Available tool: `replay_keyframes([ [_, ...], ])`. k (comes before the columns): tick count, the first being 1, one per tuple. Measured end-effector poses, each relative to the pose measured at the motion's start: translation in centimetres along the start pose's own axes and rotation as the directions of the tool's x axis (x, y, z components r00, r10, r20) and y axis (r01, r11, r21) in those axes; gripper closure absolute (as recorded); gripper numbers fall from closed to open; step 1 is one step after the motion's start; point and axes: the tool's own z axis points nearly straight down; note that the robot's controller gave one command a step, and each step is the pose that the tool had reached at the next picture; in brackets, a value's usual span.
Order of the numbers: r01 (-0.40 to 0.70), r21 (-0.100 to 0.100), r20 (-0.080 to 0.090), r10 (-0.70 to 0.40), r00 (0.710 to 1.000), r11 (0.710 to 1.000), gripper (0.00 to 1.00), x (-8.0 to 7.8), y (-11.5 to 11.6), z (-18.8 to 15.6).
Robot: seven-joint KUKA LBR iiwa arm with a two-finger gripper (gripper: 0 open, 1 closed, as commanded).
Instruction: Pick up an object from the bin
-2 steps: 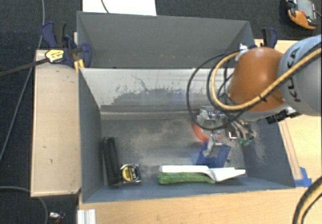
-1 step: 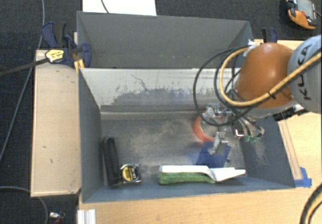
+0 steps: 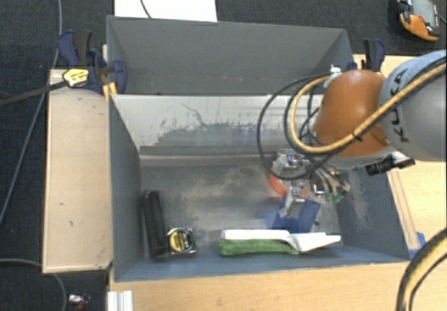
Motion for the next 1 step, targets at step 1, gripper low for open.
replay_keyframes([
  [1, 0.002, 0.000, 0.007, -0.002, 1.000, 1.000, 0.00, -0.70, 0.06, 0.33],
])
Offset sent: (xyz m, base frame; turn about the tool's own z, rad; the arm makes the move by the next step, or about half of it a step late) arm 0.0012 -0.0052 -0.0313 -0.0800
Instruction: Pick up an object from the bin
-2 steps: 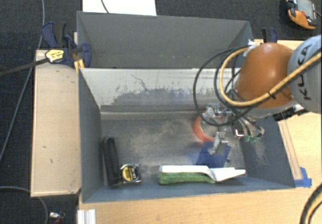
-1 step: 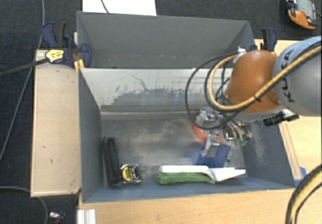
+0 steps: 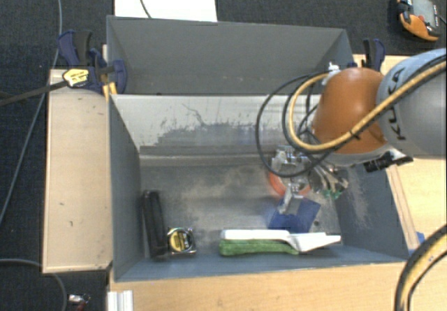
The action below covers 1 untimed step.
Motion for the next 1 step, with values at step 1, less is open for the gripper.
replay_keyframes([
  [1, 0.017, 0.000, -0.001, -0.017, 1.000, 1.000, 0.00, 0.08, -0.07, 0.41],
])
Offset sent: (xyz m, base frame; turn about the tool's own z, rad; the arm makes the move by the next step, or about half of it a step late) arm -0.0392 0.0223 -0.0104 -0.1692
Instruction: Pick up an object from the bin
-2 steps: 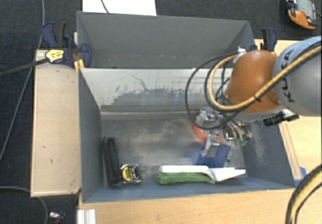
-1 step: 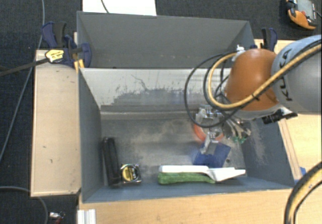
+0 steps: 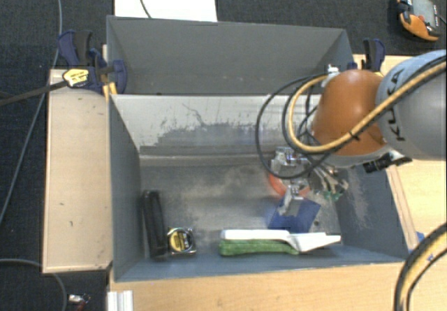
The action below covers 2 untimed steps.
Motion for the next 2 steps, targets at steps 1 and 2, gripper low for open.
replay_keyframes([
  [1, 0.155, -0.001, -0.001, -0.155, 0.988, 0.988, 0.00, 4.00, 2.30, 0.59],
  [2, 0.126, -0.001, 0.003, -0.126, 0.992, 0.992, 0.00, 3.11, 1.85, 0.97],
])
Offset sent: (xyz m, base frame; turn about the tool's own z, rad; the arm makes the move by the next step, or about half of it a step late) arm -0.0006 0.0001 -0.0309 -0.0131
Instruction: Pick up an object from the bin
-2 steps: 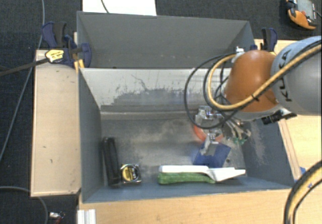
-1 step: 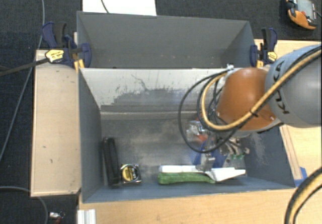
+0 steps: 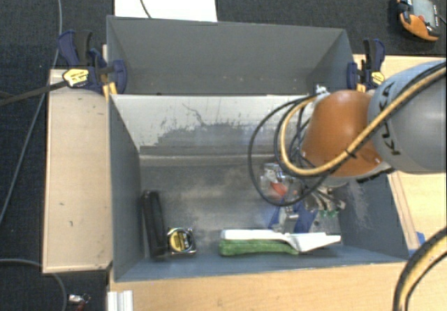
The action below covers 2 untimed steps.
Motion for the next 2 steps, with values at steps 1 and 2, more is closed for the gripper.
replay_keyframes([
  [1, 0.106, 0.000, -0.002, -0.106, 0.994, 0.994, 0.00, 0.5, -4.5, -10.0],
  [2, 0.036, 0.000, 0.004, -0.036, 0.999, 0.999, 0.00, -1.0, -2.8, -2.0],
])
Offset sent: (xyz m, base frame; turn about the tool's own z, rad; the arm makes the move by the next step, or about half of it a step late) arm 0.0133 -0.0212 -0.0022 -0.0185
